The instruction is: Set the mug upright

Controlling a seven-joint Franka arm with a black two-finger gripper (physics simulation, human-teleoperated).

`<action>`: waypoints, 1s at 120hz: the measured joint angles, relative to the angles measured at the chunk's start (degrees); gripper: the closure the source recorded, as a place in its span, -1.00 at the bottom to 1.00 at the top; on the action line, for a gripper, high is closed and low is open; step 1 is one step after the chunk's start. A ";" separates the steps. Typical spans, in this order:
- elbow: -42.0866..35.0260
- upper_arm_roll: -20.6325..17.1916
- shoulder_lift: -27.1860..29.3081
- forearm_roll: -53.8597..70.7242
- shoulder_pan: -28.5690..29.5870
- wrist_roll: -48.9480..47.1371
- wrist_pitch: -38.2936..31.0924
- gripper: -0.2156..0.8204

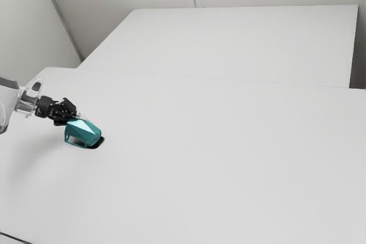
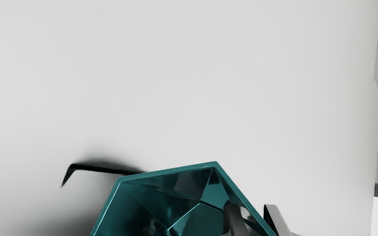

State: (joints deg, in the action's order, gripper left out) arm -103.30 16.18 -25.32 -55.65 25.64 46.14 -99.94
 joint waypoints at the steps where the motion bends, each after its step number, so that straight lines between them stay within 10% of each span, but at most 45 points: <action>1: 0.00 0.00 0.02 0.02 0.00 0.01 0.03 0.84; 56: -0.40 -0.06 5.66 2.03 -1.78 0.14 1.75 0.93; 120: -0.63 0.92 9.45 25.58 -25.83 -3.88 -8.73 0.92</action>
State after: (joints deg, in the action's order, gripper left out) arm -103.93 17.10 -15.87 -30.07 -0.19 42.25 -108.67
